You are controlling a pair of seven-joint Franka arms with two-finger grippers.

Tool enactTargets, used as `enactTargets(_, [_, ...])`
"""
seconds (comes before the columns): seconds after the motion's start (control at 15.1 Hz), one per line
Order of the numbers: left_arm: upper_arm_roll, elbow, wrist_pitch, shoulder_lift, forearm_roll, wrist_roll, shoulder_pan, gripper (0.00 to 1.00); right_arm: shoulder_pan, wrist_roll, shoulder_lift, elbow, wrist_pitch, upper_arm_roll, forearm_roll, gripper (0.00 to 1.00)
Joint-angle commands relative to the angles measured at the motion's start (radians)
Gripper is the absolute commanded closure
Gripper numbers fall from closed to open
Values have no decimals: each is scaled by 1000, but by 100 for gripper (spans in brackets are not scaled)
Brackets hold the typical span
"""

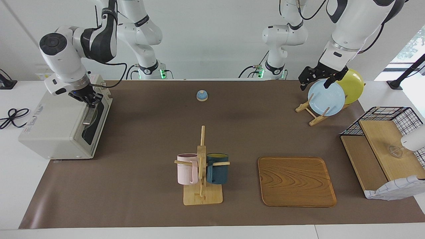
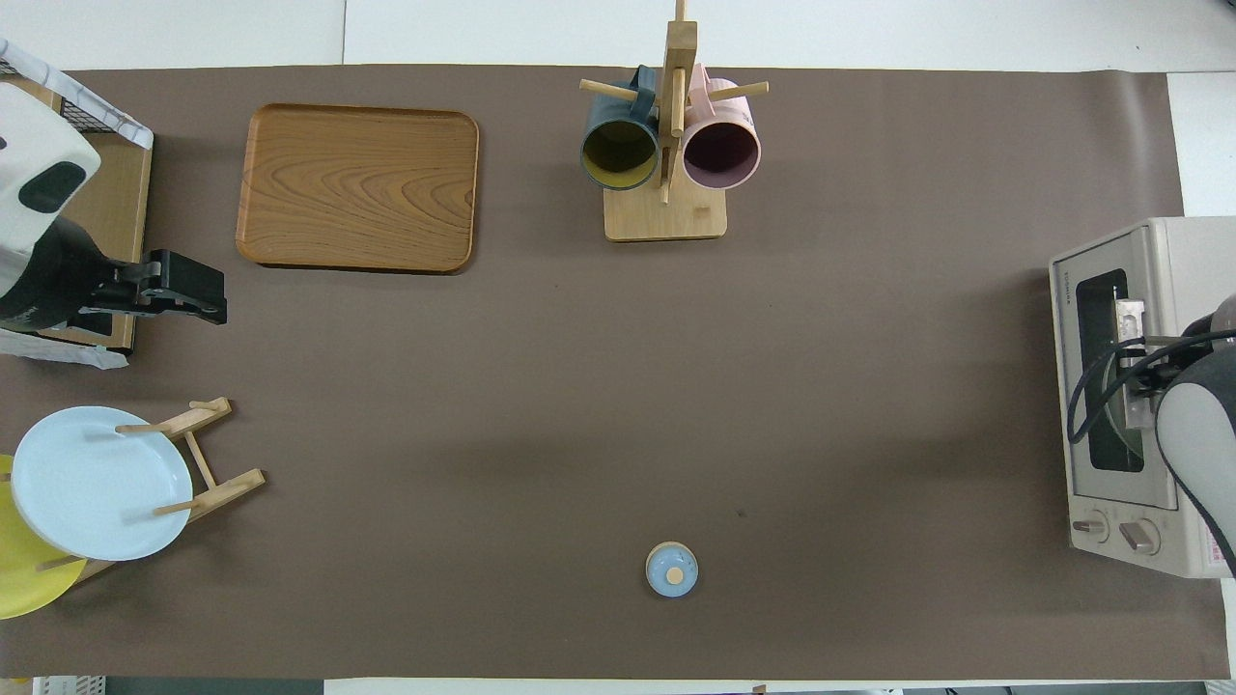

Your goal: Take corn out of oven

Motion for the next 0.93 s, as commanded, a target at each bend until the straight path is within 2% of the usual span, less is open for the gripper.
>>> enactTargets(0.0, [-6, -19, 3, -22, 21, 1, 5, 0, 47, 9, 43, -38, 127, 11, -5, 100])
enactTargets(0.2, [-6, -20, 3, -25, 21, 1, 5, 0, 87, 13, 92, -35, 168, 11, 96, 100])
enactTargets(0.46, [-5, -36, 10, -33, 21, 3, 7, 0, 112, 9, 160, -41, 274, 11, 106, 100])
enactTargets(0.6, [-4, -37, 16, -31, 21, -2, 7, 0, 112, 7, 163, -46, 291, 11, 106, 100])
enactTargets(0.86, [-4, -42, 19, -33, 21, 0, 8, 0, 112, 10, 171, -124, 400, 11, 119, 100])
